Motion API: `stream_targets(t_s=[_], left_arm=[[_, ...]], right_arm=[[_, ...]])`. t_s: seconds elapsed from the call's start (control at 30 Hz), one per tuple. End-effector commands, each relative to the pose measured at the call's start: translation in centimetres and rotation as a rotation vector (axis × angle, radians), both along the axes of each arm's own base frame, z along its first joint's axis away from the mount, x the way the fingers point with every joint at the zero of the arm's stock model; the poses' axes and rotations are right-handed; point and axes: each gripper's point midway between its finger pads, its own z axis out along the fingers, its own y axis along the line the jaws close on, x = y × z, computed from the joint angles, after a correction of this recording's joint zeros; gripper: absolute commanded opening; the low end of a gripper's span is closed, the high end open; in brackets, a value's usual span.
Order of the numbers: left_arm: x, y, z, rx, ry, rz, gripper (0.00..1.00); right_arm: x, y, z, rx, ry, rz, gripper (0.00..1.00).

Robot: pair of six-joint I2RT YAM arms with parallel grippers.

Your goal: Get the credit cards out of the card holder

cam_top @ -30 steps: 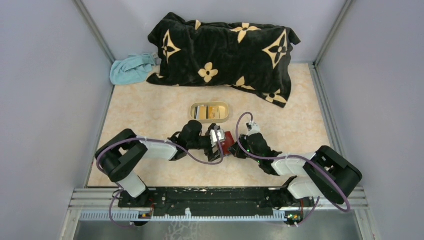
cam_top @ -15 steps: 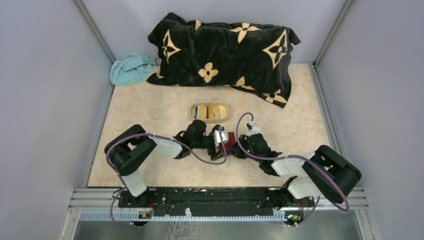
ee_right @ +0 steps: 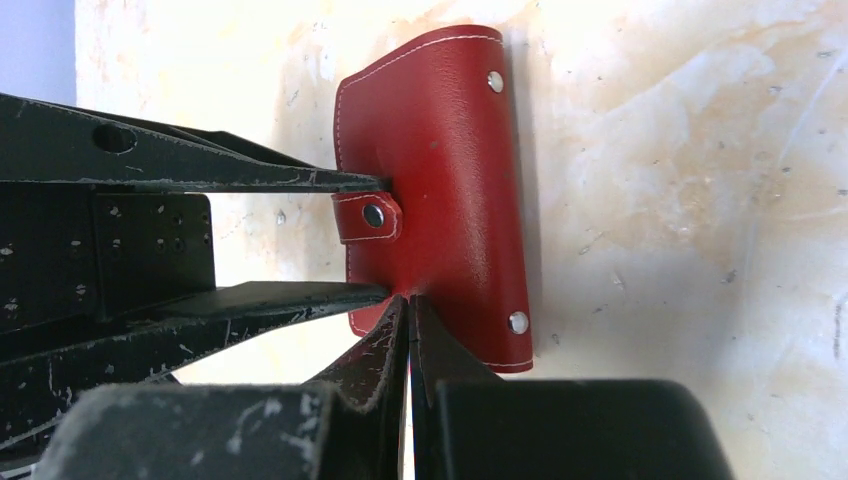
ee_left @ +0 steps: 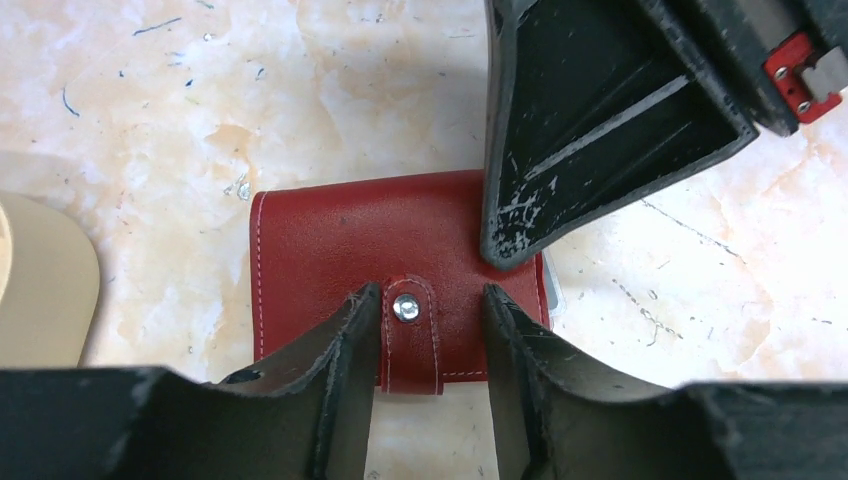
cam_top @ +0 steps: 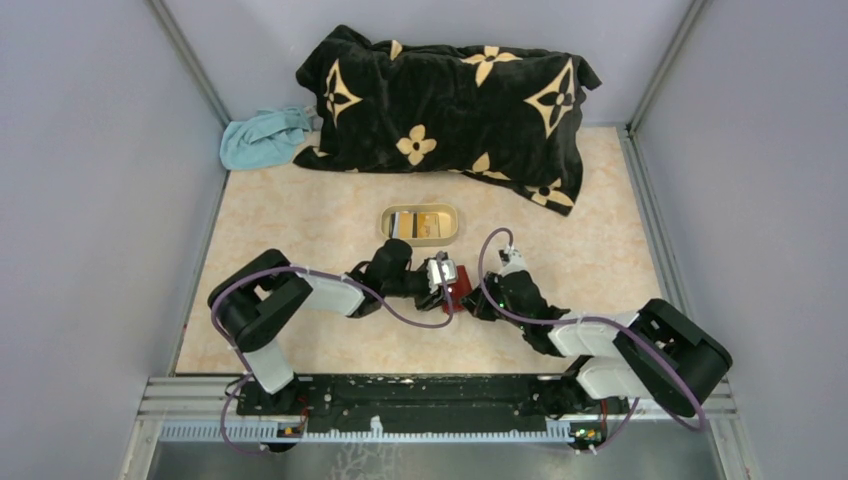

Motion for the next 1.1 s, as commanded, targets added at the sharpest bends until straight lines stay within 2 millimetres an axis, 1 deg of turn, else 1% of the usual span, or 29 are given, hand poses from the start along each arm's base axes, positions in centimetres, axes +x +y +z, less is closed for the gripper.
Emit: stream_targets(t_s=[0.0, 0.07, 0.13, 0.17, 0.27, 0.37, 0.53, 0.6, 0.67, 0.73, 0.77, 0.83, 0.87, 1.07], left_arm=[[-1.5, 1.1, -2.0, 0.068, 0.084, -0.007, 0.46], [-1.2, 1.0, -2.0, 0.067, 0.08, 0.003, 0.49], [-0.9, 1.0, -2.1, 0.069, 0.075, 0.012, 0.56], [-0.8, 0.9, -2.1, 0.069, 0.072, 0.014, 0.58], [-0.8, 0.9, -2.5, 0.084, 0.08, 0.011, 0.6], [-0.7, 1.2, -3.2, 0.116, 0.091, 0.02, 0.59], [-0.4, 1.6, -3.9, 0.144, 0.095, 0.05, 0.47], [-0.3, 1.7, -4.3, 0.159, 0.103, 0.052, 0.33], [-0.4, 1.7, -4.6, 0.171, 0.111, 0.052, 0.25], [-0.5, 1.9, -4.9, 0.18, 0.122, 0.053, 0.22], [-0.5, 1.9, -5.0, 0.182, 0.127, 0.052, 0.18], [-0.8, 1.9, -5.1, 0.185, 0.137, 0.045, 0.02], [-0.9, 1.9, -5.1, 0.186, 0.142, 0.044, 0.0], [-1.0, 1.8, -4.6, 0.173, 0.151, 0.043, 0.0]], right_arm=[[-1.4, -3.0, -3.0, -0.126, 0.073, -0.035, 0.0], [-1.4, -3.1, -2.8, -0.128, 0.07, -0.035, 0.0], [-1.5, -3.1, -2.8, -0.129, 0.069, -0.032, 0.0], [-1.5, -3.2, -2.8, -0.129, 0.069, -0.033, 0.0], [-1.5, -3.2, -2.8, -0.127, 0.068, -0.033, 0.0], [-1.6, -3.2, -2.7, -0.123, 0.065, -0.031, 0.0], [-1.5, -3.1, -2.6, -0.12, 0.06, -0.031, 0.0], [-1.5, -3.1, -2.6, -0.122, 0.06, -0.028, 0.0], [-1.5, -3.1, -2.7, -0.123, 0.061, -0.026, 0.0], [-1.5, -3.0, -2.7, -0.122, 0.061, -0.025, 0.0], [-1.5, -3.0, -2.7, -0.121, 0.062, -0.024, 0.0], [-1.6, -2.9, -2.9, -0.12, 0.065, -0.019, 0.0], [-1.5, -2.9, -2.9, -0.118, 0.064, -0.018, 0.0], [-1.6, -2.6, -3.1, -0.111, 0.069, -0.01, 0.0]])
